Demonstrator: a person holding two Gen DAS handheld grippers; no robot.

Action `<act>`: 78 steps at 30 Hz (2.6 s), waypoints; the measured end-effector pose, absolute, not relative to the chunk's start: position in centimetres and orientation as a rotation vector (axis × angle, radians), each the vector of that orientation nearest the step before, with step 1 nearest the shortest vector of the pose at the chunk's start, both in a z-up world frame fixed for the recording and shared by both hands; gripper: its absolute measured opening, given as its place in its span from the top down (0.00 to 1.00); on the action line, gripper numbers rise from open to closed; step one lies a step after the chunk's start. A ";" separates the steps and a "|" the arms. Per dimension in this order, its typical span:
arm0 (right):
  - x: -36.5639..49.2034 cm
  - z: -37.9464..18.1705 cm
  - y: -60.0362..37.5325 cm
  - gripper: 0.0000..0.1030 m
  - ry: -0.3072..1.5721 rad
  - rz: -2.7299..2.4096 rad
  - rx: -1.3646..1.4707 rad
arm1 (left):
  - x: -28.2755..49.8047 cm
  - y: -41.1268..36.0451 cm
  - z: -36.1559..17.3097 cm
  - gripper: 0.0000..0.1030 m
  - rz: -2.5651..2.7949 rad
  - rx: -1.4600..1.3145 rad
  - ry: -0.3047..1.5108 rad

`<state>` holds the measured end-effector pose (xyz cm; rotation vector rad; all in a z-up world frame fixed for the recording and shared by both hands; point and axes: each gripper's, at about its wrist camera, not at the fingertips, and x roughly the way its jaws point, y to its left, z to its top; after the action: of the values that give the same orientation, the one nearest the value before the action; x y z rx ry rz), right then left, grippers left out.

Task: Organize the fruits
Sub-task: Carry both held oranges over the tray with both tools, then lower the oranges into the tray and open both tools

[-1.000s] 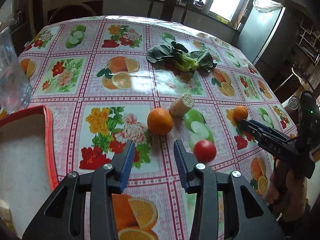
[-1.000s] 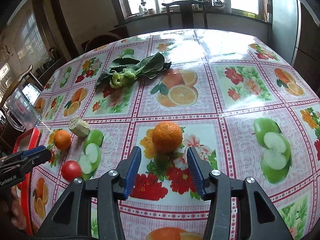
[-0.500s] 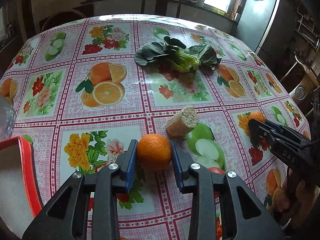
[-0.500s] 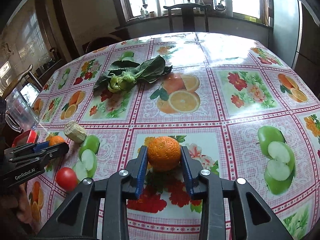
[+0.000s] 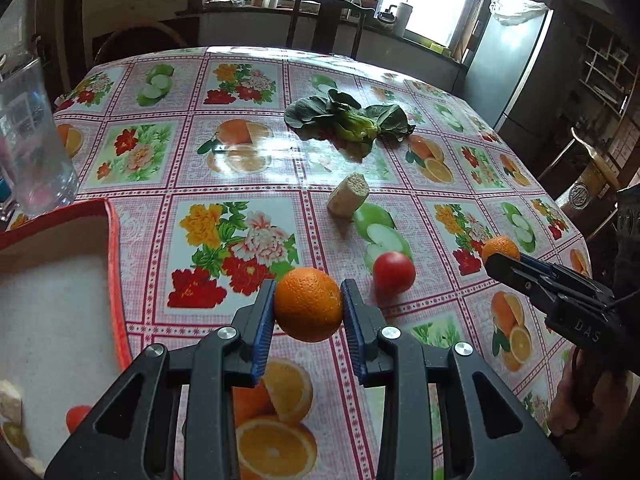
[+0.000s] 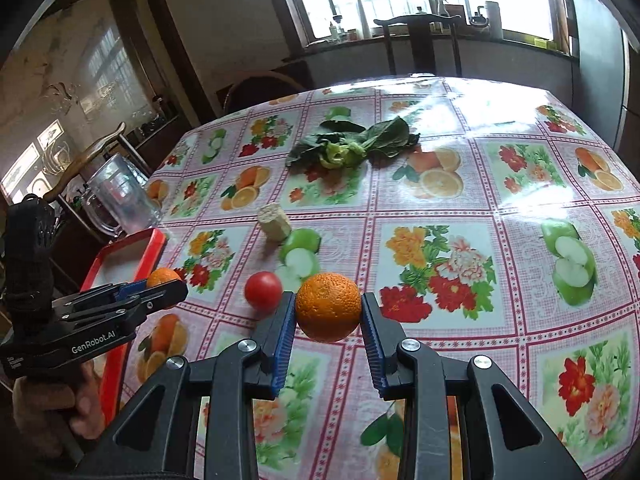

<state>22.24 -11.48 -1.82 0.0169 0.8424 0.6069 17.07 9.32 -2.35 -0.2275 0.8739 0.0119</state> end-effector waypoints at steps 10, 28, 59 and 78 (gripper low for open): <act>17.5 -0.2 -8.4 0.68 0.823 0.704 -0.013 | 12.1 11.2 -1.4 0.71 0.038 -0.263 0.839; 12.9 0.2 -2.1 0.68 0.828 0.817 -0.081 | 6.0 14.9 -0.4 0.71 0.080 -0.295 0.798; 10.2 -1.4 9.0 0.68 0.865 0.943 -0.194 | 1.0 24.9 -1.0 0.71 0.230 -0.404 0.752; 14.2 -4.4 16.4 0.68 0.943 0.952 -0.269 | 4.3 31.0 -2.9 0.71 0.317 -0.422 0.819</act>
<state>14.23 16.37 -4.45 -0.2686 0.9427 0.9517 4.34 30.95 -2.85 -0.4215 0.8189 0.3171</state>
